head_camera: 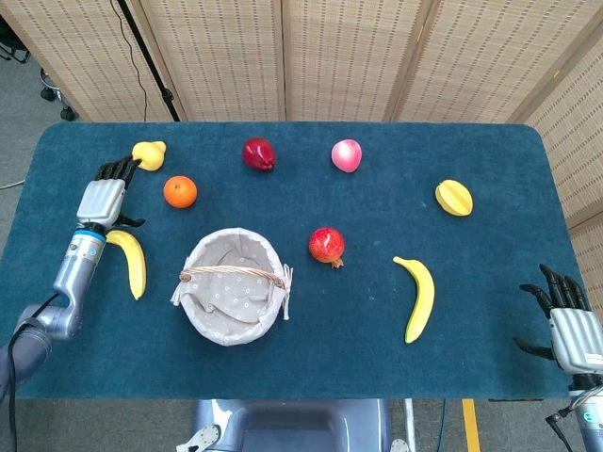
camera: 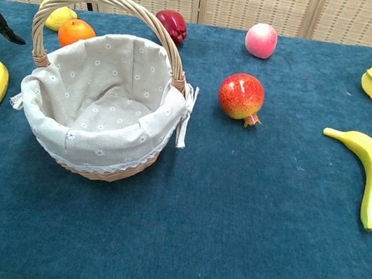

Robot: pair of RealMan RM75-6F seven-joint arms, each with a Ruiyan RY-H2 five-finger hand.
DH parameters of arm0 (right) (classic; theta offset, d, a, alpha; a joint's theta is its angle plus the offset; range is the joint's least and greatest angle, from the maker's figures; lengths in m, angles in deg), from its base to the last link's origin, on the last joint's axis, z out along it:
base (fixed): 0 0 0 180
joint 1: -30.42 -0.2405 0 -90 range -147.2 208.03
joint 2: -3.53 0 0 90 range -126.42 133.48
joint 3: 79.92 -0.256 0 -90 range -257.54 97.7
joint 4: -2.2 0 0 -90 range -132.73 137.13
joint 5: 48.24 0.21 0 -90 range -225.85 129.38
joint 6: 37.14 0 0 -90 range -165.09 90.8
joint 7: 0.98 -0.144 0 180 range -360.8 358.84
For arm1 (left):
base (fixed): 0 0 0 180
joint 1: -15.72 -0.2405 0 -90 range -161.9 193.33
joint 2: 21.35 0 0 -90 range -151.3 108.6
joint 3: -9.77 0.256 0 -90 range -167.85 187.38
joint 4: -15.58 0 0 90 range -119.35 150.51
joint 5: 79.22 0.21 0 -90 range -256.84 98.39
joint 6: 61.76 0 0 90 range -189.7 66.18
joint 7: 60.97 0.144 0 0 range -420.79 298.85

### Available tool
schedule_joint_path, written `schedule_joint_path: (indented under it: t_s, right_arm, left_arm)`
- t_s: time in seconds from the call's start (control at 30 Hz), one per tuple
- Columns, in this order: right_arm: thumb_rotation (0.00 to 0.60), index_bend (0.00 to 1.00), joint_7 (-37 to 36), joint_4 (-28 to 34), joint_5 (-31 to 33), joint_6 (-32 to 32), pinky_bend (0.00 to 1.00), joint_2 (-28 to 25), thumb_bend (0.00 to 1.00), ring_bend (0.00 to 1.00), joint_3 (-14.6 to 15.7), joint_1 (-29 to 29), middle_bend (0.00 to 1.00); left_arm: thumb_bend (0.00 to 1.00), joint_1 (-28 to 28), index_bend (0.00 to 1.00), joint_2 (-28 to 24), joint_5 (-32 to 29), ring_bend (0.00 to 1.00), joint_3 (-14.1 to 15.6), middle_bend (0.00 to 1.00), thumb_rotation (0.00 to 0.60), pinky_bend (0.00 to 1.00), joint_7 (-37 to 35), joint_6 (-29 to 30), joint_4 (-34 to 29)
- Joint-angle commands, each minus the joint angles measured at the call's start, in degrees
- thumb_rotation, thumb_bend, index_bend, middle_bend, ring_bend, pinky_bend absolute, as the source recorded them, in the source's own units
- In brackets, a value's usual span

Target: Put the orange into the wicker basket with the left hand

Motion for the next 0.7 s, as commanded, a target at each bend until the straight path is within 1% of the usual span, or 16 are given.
schedule_joint_path:
  t_s: [0.03,0.17,0.3,0.47,0.7]
  right_arm:
    - [0.6,0.24,-0.56,0.06,-0.27,-0.16,0.01,-0.13,0.0,0.0,0.08,-0.09,0.01]
    - [0.6,0.24,-0.65,0.13,-0.77,0.06,0.01,-0.16,0.0,0.0,0.31,-0.01,0.01]
    - [0.6,0.24,-0.88,0.39,-0.94,0.17,0.01,-0.29,0.0,0.0,0.38,0.06,0.01]
    - [0.6,0.24,-0.93,0.37,-0.86,0.2,0.01,-0.34,0.0,0.01,0.34,0.13,0.01]
    - [0.6,0.24,-1.91,0.14,-0.68,0.28,0.01,-0.55,0.0,0.01,0.24,0.3,0.01]
  left_arm:
    - [0.06,2.18,0.03,3.23,1.94,0.0,1.39,0.0,0.6,0.04,-3.7,-0.45,4.61]
    - [0.06,3.6,0.03,4.98,3.12,0.0,2.19,0.0,0.6,0.05,-6.31,-0.27,6.94]
    - [0.06,4.47,0.03,6.05,4.43,0.0,3.05,0.0,0.6,0.05,-7.8,1.32,7.32]
    - [0.06,5.29,0.03,7.46,5.51,0.0,3.9,0.0,0.6,0.05,-7.59,3.22,6.85]
    - [0.06,6.23,0.03,8.86,4.83,0.0,4.12,0.0,0.6,0.05,-6.95,0.8,9.13]
